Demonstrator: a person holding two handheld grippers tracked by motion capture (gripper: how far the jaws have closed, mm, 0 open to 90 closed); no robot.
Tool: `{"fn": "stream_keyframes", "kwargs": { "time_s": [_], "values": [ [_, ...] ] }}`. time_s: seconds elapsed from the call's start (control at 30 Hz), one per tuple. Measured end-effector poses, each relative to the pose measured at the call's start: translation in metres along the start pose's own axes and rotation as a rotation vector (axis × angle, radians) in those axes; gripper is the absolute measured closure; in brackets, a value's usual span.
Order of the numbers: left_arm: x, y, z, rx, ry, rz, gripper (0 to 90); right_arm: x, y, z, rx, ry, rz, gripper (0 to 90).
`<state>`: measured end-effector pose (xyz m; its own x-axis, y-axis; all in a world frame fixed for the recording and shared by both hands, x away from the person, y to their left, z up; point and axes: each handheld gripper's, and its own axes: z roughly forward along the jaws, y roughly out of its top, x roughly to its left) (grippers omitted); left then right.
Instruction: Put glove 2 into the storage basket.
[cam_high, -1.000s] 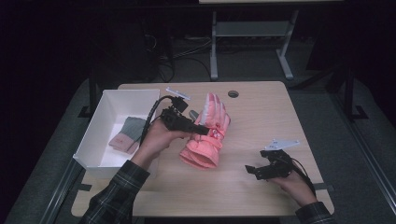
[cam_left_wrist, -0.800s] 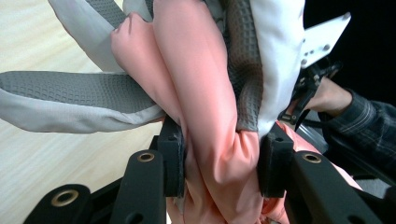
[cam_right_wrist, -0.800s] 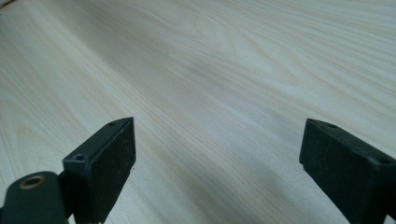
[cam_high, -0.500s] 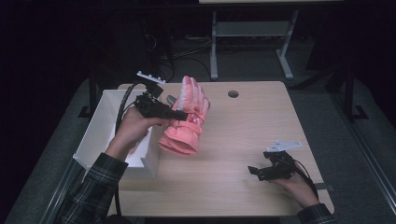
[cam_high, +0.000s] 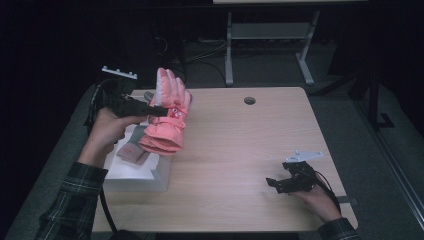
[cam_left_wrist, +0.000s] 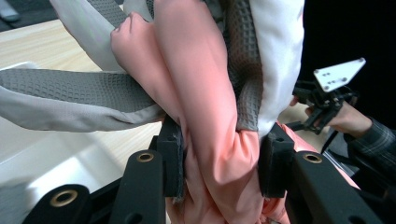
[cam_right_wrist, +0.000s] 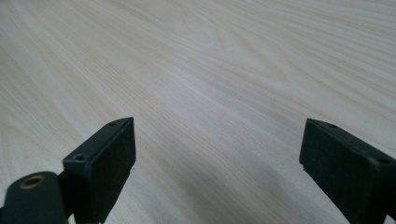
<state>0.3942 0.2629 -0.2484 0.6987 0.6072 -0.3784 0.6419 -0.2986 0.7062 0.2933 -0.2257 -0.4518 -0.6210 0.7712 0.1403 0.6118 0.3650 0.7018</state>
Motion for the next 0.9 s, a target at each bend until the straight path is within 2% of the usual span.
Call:
{"fn": "stream_keyframes", "kwargs": {
  "time_s": [0.4,0.67,0.9],
  "values": [
    [0.039,-0.023,-0.029,-0.007,0.1,-0.072,59.6,0.0,-0.001,0.002,0.007,0.01,0.004,10.6],
    [0.062,-0.038,-0.025,0.025,0.141,-0.112,59.6,-0.001,-0.002,0.002,0.007,0.01,0.005,10.6],
    [0.075,-0.048,-0.009,0.091,0.19,-0.119,59.6,-0.002,-0.001,0.001,0.007,0.012,0.011,10.6]
  ]
}}
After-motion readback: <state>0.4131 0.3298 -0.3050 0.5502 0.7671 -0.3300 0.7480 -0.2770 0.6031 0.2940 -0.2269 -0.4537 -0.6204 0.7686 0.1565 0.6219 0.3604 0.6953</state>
